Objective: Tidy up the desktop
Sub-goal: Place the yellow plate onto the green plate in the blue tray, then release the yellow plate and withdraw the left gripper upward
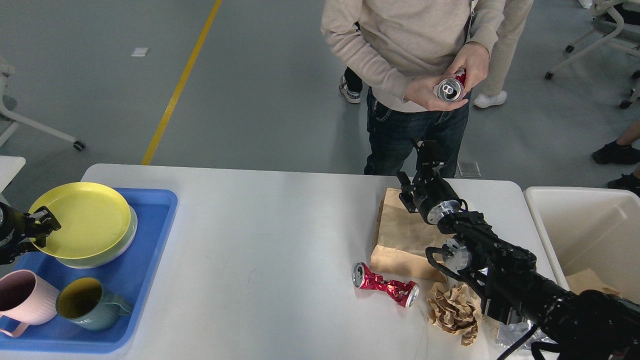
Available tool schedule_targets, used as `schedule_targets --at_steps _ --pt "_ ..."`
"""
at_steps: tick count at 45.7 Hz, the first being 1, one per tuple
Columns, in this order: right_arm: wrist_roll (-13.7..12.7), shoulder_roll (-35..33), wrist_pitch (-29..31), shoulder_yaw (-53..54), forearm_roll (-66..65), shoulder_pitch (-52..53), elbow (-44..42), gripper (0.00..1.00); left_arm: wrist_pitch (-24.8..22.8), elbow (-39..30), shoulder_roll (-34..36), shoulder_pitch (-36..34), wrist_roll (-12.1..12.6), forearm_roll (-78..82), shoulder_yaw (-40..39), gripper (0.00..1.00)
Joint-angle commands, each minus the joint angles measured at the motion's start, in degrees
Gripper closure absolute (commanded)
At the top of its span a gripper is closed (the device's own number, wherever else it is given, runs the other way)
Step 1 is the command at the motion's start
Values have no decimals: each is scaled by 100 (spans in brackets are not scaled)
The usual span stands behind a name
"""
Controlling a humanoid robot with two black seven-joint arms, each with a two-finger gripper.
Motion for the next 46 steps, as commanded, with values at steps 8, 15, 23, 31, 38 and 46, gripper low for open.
schedule_targets --at_steps 8,15,23,31,38,46 --pt "0 -4 -5 0 0 2 0 0 367 -7 -51 28 31 42 9 100" --pt "0 5 -5 0 0 2 0 0 938 -34 -60 28 206 51 1 100" --pt "0 -4 4 0 0 2 0 0 1220 -60 -165 28 417 60 18 97" --pt "0 -4 -5 0 0 -7 0 0 1247 -69 -218 28 417 130 18 92" --pt "0 5 -5 0 0 -7 0 0 1264 -69 -262 36 417 174 9 87" --pt "0 -4 4 0 0 -7 0 0 1668 -69 -262 37 417 174 -8 64"
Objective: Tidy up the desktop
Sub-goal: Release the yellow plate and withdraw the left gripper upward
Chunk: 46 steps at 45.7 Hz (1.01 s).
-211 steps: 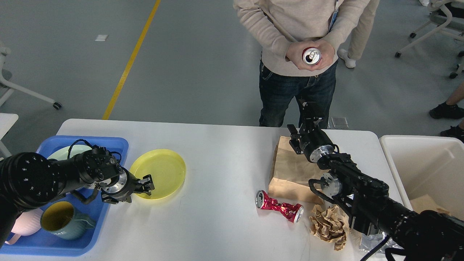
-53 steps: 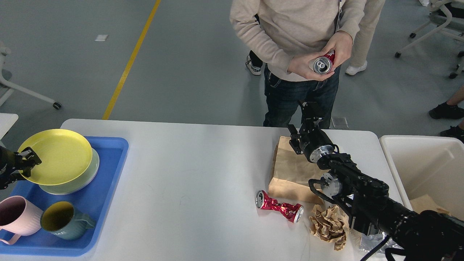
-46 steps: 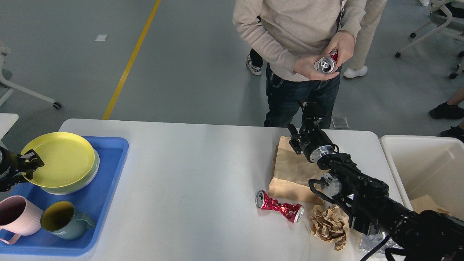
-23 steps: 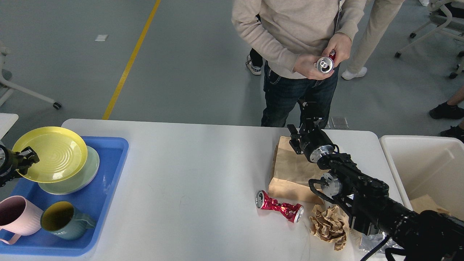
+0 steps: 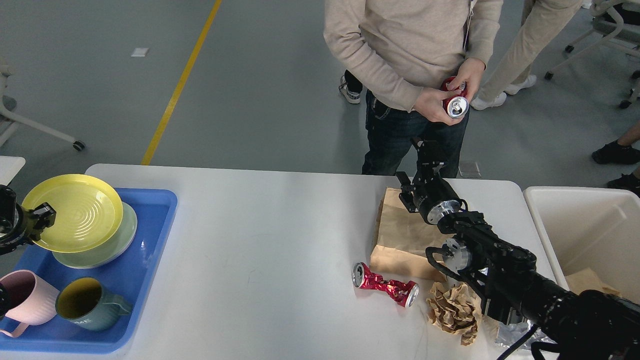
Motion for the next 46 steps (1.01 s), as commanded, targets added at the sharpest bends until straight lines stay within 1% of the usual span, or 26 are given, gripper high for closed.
schedule_targets --at_steps 1,7,13,14,18,21,22,26,29,34,35,38,43,46 --pt "0 -4 6 0 0 -7 0 0 371 1 -2 3 -2 0 -17 61" --pt "0 -4 -3 0 0 1 0 0 810 -34 -2 3 -2 8 -25 43" --pt "0 -4 -3 0 0 1 0 0 908 -52 -2 3 -11 0 -60 24" --pt "0 -4 -3 0 0 1 0 0 916 -52 -2 3 -46 0 -69 21" --pt "0 -4 -3 0 0 1 0 0 969 -70 -20 3 -108 -9 -148 15" --pt "0 5 6 0 0 -7 0 0 1083 -61 -116 -6 -108 -9 -253 12" --pt "0 -4 -3 0 0 1 0 0 1179 -61 -142 -6 -108 -9 -358 9" --pt "0 -4 -3 0 0 1 0 0 1277 -70 -151 -6 -99 0 -473 8" --pt "0 5 6 0 0 1 0 0 1198 -70 -160 -6 -38 0 -474 7" --pt "0 5 -3 0 0 1 0 0 1049 -166 -143 -85 -20 0 -482 4" --pt "0 -4 6 0 0 -7 0 0 1005 -193 -117 -111 -81 0 -491 4" --pt "0 -4 6 0 0 -7 0 0 925 -202 -142 -207 -108 -53 -692 4" --pt "0 -4 6 0 0 1 0 0 1004 -193 -222 -296 -195 -71 -1299 4" --pt "0 -4 -3 0 0 -7 0 0 1031 -175 -239 -445 -300 -106 -1571 4"
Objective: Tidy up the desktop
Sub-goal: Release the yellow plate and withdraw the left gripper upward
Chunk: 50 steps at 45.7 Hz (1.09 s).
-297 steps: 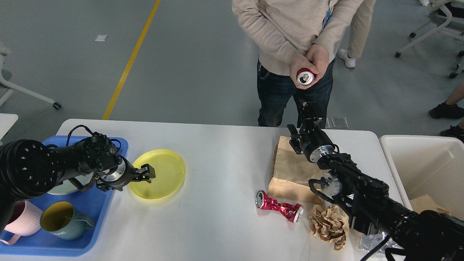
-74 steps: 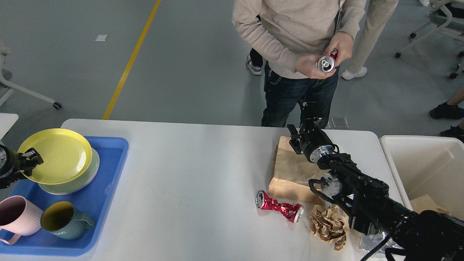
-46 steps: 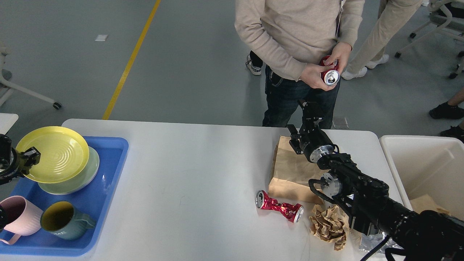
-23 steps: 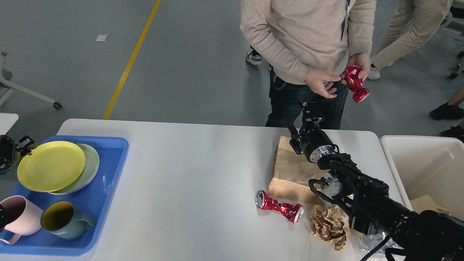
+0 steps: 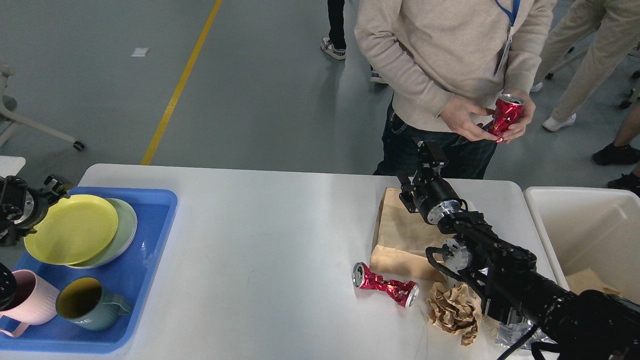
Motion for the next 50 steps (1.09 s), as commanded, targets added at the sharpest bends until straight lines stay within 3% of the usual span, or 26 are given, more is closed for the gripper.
schedule_targets --at_steps 1,4,10,15,39,50 --pt "0 -1 -6 -1 0 3 0 0 78 25 -53 -214 -202 -47 -592 4" --pt "0 7 -6 -1 0 3 0 0 122 25 -53 -232 -474 -47 -952 4" --pt "0 7 3 -1 0 3 0 0 219 25 -246 -214 -1274 -39 -1997 4" --pt "0 -1 3 -1 0 -5 0 0 237 25 -361 -214 -1591 -39 -2981 4" --pt "0 -1 -6 -1 0 3 0 0 184 -19 -923 -434 -1627 -56 -7710 4" --pt "0 -1 3 -1 0 -5 0 0 201 -19 -1020 -723 -1618 -302 -8933 4"
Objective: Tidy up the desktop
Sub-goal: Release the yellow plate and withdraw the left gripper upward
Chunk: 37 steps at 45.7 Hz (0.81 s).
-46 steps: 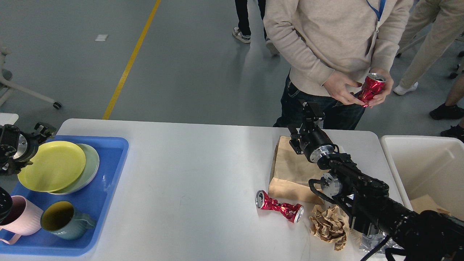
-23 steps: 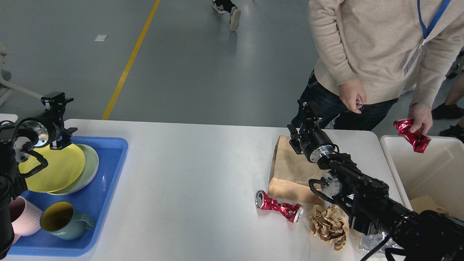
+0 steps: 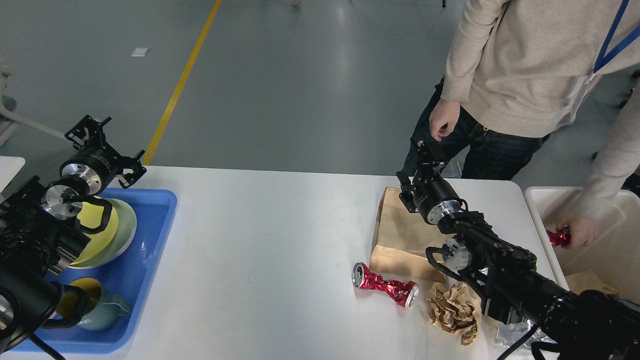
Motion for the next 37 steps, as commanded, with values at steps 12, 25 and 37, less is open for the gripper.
schedule_targets --at_steps 12,25,37 --pt "0 -1 -3 -1 0 0 0 0 59 8 -175 -388 -3 -54 -430 4" --pt "0 8 6 -1 0 0 0 0 103 8 -360 -397 -12 -10 -342 4" --pt "0 -1 -3 -1 0 -9 -8 0 94 -1 -474 -362 -161 7 -324 4"
